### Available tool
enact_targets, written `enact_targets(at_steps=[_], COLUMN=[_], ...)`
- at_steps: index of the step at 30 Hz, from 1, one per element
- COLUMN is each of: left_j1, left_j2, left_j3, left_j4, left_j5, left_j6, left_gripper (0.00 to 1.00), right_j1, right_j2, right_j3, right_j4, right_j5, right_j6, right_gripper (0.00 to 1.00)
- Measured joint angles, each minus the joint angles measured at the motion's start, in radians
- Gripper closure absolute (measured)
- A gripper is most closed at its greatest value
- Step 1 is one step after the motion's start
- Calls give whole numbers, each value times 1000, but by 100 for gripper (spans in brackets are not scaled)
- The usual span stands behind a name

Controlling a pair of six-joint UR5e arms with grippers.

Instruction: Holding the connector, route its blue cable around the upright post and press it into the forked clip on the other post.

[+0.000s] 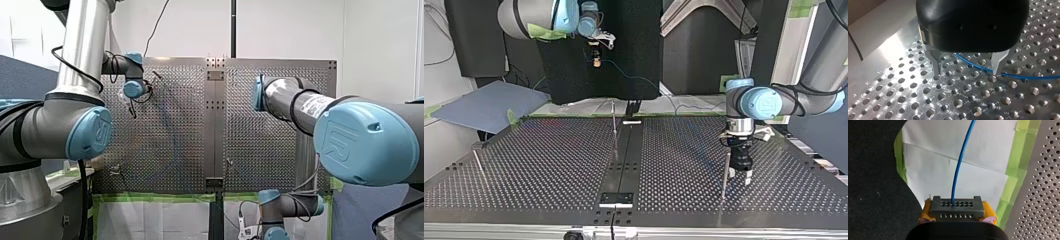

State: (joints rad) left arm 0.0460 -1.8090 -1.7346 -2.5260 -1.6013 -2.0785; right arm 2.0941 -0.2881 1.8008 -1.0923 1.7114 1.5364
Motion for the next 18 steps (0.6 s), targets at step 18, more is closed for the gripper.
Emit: enact_targets(at_steps=[18], left_j1=[0], left_j2=[0], left_j3=[0], left_j4=[-1], left_j5=[-7], left_j6=[1], left_gripper=[1], right_j1=[-58], right_j2=[-161], right_j3=[115], right_j4=[9], right_j5=[-17], right_j6=[47], right_gripper=[100])
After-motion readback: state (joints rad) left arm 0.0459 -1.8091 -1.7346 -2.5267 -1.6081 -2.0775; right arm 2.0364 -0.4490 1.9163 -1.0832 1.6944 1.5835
